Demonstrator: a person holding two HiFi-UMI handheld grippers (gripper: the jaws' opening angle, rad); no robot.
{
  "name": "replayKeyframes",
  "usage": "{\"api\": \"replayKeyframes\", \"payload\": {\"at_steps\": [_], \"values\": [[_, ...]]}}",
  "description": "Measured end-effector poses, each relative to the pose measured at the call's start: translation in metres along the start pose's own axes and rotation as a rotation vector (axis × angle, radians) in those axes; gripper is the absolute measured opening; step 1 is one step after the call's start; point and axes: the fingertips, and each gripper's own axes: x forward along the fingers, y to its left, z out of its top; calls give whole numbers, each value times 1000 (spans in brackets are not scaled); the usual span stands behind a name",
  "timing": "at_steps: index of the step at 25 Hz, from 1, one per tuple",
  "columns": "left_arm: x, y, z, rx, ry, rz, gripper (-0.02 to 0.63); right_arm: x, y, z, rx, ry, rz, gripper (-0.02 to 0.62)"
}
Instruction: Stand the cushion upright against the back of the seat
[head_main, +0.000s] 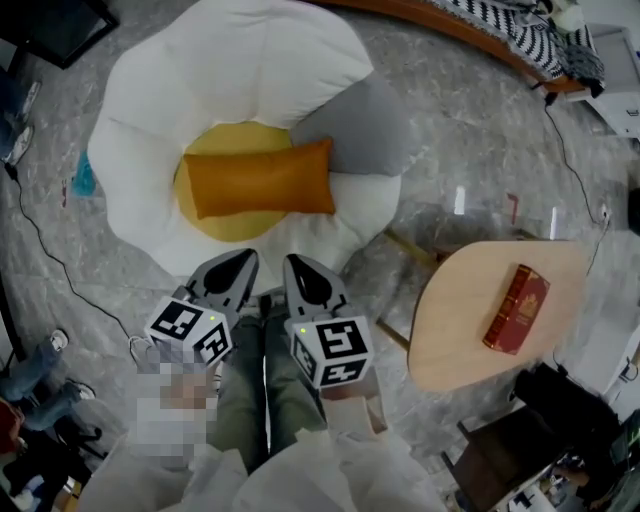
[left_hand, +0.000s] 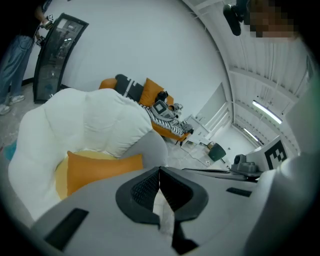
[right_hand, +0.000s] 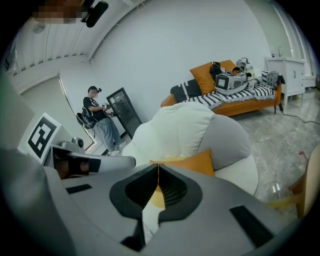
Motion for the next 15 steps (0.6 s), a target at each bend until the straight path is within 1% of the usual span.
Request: {"api": "replayKeyframes", "payload": {"at_steps": [5, 10, 12, 15], "values": [[26, 17, -13, -2, 3, 5, 8, 25, -22, -13, -5, -1, 0, 12], [46, 34, -36, -49, 14, 9, 8, 49, -39, -30, -8, 16, 4, 12], [55, 39, -46, -40, 34, 13, 8, 57, -46, -37, -10, 24, 1, 12], [68, 46, -57, -3, 56, 23, 8, 68, -57, -46, -12, 37, -7, 12]]}}
